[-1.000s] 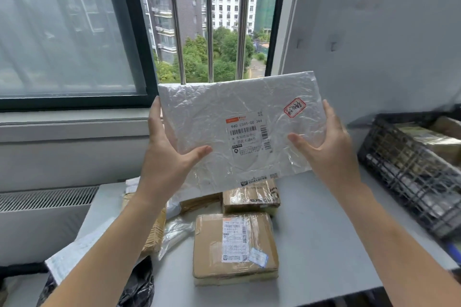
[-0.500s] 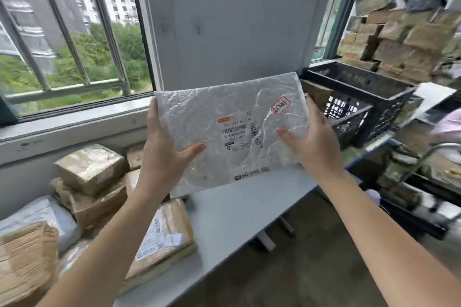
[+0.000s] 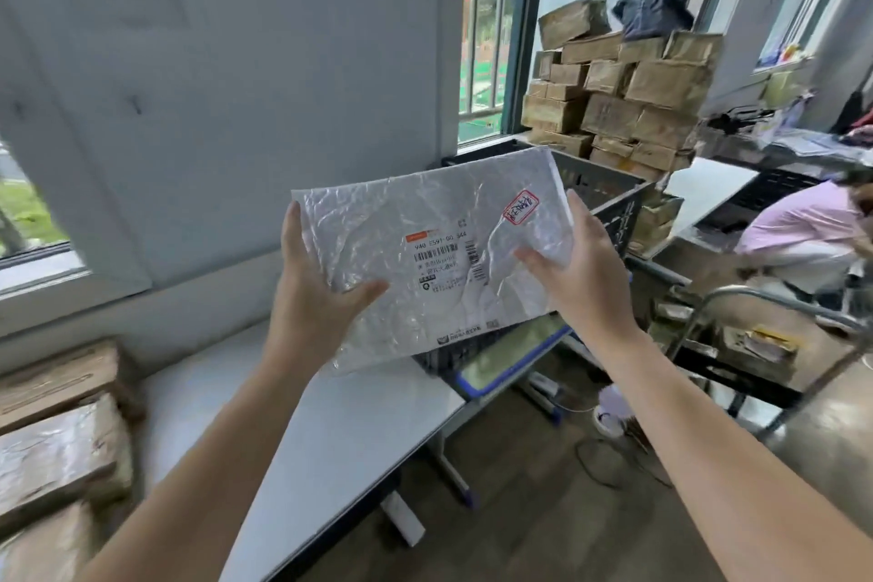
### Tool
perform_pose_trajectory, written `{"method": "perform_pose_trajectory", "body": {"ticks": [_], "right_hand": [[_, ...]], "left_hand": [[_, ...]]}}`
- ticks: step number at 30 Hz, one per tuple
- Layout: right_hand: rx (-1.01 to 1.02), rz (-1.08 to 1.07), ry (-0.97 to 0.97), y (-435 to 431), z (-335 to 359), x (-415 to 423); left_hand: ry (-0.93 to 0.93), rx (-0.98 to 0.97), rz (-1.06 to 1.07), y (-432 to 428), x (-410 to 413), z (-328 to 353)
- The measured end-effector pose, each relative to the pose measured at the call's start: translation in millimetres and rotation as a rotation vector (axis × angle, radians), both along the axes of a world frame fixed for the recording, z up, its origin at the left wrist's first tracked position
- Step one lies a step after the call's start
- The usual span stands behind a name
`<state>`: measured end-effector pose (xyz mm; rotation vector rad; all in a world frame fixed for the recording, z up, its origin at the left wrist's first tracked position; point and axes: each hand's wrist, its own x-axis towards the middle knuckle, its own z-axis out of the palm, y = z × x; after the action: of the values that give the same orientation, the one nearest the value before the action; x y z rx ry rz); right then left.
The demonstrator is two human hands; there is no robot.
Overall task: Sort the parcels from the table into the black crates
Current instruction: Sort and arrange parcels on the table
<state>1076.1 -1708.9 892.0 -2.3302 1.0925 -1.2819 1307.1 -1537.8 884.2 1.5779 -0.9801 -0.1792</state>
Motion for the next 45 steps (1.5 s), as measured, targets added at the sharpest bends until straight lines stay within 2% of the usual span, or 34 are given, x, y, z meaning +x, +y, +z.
{"method": "perform_pose_trajectory", "body": {"ticks": [5,9,12,15,19,22,25,29,32,34,36,39,41,45], "right_hand": [[0.092,0.126,-0.111,-83,11,-19],[0.159,0.24,-0.27,-145,21,-12],[0.156,0.293,-0.34,-195,28,4],[0.147,0.328,-0.337,-243,37,24],[0.153,0.372,-0.245,-318,52,56],[0.18,0.409,-0.201,-369,58,74],[0.239,0.44,-0.24,-415,56,91],[0.32,0.277,-0.311,-480,41,115],[0.679,0.239,-0.376,-524,26,139],[0.79,0.345,-0.291,-544,11,155],[0.737,0.405,-0.212,-566,-1,166],[0.611,0.348,-0.121,-612,-5,166],[0.505,0.282,0.006,-651,-7,155],[0.319,0.232,0.469,-706,-35,141]], "left_hand": [[0.014,-0.021,0.073,-76,-18,3],[-0.045,0.079,0.189,-132,-1,8],[-0.189,0.231,0.22,-186,30,17],[-0.288,0.306,0.117,-246,52,36],[-0.599,0.366,0.055,-337,81,64],[-0.379,0.478,-0.228,-396,98,78],[-0.296,0.513,-0.325,-440,103,71],[-0.035,0.257,-0.313,-481,116,58],[0.191,0.038,-0.157,-510,112,42],[0.231,0.028,-0.023,-537,101,28],[0.235,0.079,0.063,-567,85,17],[0.237,0.18,0.092,-611,60,10],[0.133,0.366,0.079,-642,40,7],[-0.1,0.894,-0.024,-696,-8,-13]]}}
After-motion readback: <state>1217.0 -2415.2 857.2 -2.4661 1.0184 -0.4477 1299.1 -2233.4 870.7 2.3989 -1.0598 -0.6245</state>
